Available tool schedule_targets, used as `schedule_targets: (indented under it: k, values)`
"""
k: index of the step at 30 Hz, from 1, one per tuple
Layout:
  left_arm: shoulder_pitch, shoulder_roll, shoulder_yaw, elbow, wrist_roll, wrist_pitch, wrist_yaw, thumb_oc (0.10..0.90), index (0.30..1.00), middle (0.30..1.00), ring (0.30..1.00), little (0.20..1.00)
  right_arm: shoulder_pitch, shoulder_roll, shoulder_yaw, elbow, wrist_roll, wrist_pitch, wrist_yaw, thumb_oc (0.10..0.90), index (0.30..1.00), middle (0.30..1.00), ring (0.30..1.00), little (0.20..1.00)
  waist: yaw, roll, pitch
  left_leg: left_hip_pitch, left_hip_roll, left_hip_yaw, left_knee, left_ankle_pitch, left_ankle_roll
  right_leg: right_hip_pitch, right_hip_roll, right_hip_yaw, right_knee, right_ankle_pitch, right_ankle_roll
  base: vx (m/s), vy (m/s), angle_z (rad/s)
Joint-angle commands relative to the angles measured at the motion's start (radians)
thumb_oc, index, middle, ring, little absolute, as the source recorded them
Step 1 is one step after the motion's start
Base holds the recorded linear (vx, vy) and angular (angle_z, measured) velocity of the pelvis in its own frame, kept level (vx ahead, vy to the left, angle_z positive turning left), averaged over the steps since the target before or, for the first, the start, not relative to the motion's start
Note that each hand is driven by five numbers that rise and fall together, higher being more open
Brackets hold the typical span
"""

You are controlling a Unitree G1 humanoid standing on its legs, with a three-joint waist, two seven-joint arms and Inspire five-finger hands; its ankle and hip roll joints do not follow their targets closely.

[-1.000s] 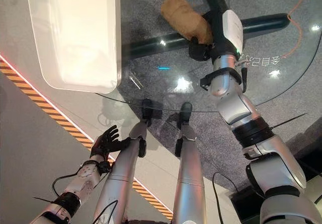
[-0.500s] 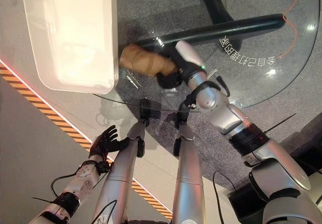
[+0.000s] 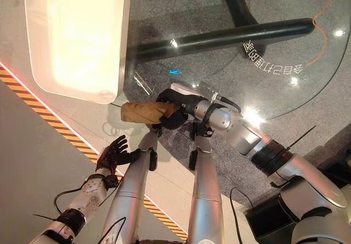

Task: Wipe the table with a cloth and put it in the basket.

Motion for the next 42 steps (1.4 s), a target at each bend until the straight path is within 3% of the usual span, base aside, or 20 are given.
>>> schedule_targets:
  k: [1, 10, 15, 20, 24, 28, 32, 35, 42]
  values:
    - [0.131, 0.033, -0.015, 0.029, -0.001, 0.002, 0.014, 0.8, 0.9, 0.9, 0.9, 0.9, 0.009, -0.019, -0.015, -0.146, 0.031, -0.104, -0.017, 0.1, 0.3, 0.3, 0.3, 0.2, 0.021, 0.006, -0.021, 0.042, -0.054, 0.03, 0.042, -0.108, 0.009, 0.006, 0.056, 0.043, -0.072, 0.059, 0.041, 0.0, 0.0, 0.0]
    - [0.17, 0.043, 0.022, -0.022, -0.066, -0.045, -0.014, 0.8, 0.9, 0.9, 0.9, 0.9, 0.074, -0.036, -0.115, -0.145, 0.087, -0.137, -0.039, 0.1, 0.3, 0.3, 0.3, 0.2, 0.017, 0.015, -0.021, 0.089, -0.054, 0.033, 0.028, -0.107, 0.009, 0.044, 0.058, 0.044, -0.069, 0.048, 0.032, 0.0, 0.0, 0.0]
    - [0.21, 0.062, 0.052, -0.109, -0.173, -0.052, -0.065, 0.8, 0.9, 0.9, 0.9, 0.9, 0.147, -0.012, -0.183, -0.202, 0.284, -0.194, 0.072, 0.1, 0.3, 0.3, 0.3, 0.2, 0.02, 0.028, -0.021, 0.132, -0.054, 0.033, 0.021, -0.109, 0.007, 0.085, 0.055, 0.038, -0.065, 0.032, 0.025, -0.01, -0.008, -0.01]
    - [0.231, 0.067, 0.076, -0.119, -0.207, -0.034, -0.08, 0.8, 0.9, 0.9, 0.9, 0.9, 0.202, 0.031, -0.22, -0.224, 0.391, -0.218, 0.125, 0.1, 0.3, 0.3, 0.3, 0.2, 0.024, 0.038, -0.021, 0.164, -0.055, 0.034, 0.021, -0.109, 0.007, 0.118, 0.058, 0.031, -0.051, 0.013, 0.014, -0.01, -0.006, -0.01]
    - [0.271, 0.069, 0.106, -0.167, -0.304, -0.019, -0.184, 0.8, 0.9, 0.9, 0.9, 0.9, 0.278, 0.071, -0.282, -0.26, 0.472, -0.265, 0.159, 0.1, 0.3, 0.3, 0.3, 0.2, 0.02, 0.041, -0.021, 0.203, -0.049, 0.034, 0.014, -0.111, 0.005, 0.157, 0.064, 0.025, -0.042, -0.006, 0.004, -0.01, -0.021, 0.01]
    - [0.309, 0.092, 0.109, -0.315, -0.418, 0.021, -0.307, 0.8, 0.9, 0.9, 0.9, 0.9, 0.347, 0.086, -0.355, -0.31, 0.523, -0.3, 0.178, 0.1, 0.3, 0.3, 0.3, 0.2, 0.017, 0.04, -0.021, 0.245, -0.044, 0.031, -0.003, -0.11, 0.006, 0.199, 0.065, 0.016, -0.051, -0.011, 0.001, -0.02, -0.055, 0.02]
    - [0.347, 0.13, 0.096, -0.54, -0.53, 0.047, -0.356, 0.8, 0.9, 0.9, 0.9, 0.9, 0.429, 0.104, -0.436, -0.348, 0.585, -0.385, 0.208, 0.1, 0.3, 0.3, 0.3, 0.2, 0.013, 0.041, -0.021, 0.281, -0.041, 0.026, -0.014, -0.111, 0.009, 0.242, 0.063, 0.003, -0.065, -0.013, -0.003, -0.02, -0.069, 0.02]
    - [0.36, 0.145, 0.108, -0.605, -0.56, 0.021, -0.404, 0.8, 0.9, 0.9, 0.9, 0.9, 0.461, 0.133, -0.485, -0.381, 0.634, -0.445, 0.226, 0.1, 0.3, 0.3, 0.3, 0.2, 0.008, 0.036, -0.021, 0.304, -0.039, 0.027, -0.015, -0.114, 0.011, 0.269, 0.064, -0.001, -0.07, -0.016, -0.005, -0.01, -0.082, 0.0]
    - [0.385, 0.148, 0.112, -0.783, -0.679, 0.068, -0.614, 0.8, 0.9, 0.9, 0.9, 0.9, 0.528, 0.179, -0.558, -0.448, 0.668, -0.551, 0.233, 0.1, 0.3, 0.3, 0.3, 0.2, -0.004, 0.029, -0.021, 0.332, -0.032, 0.035, -0.011, -0.125, 0.016, 0.302, 0.067, 0.001, -0.074, -0.019, -0.011, -0.01, -0.05, -0.01]
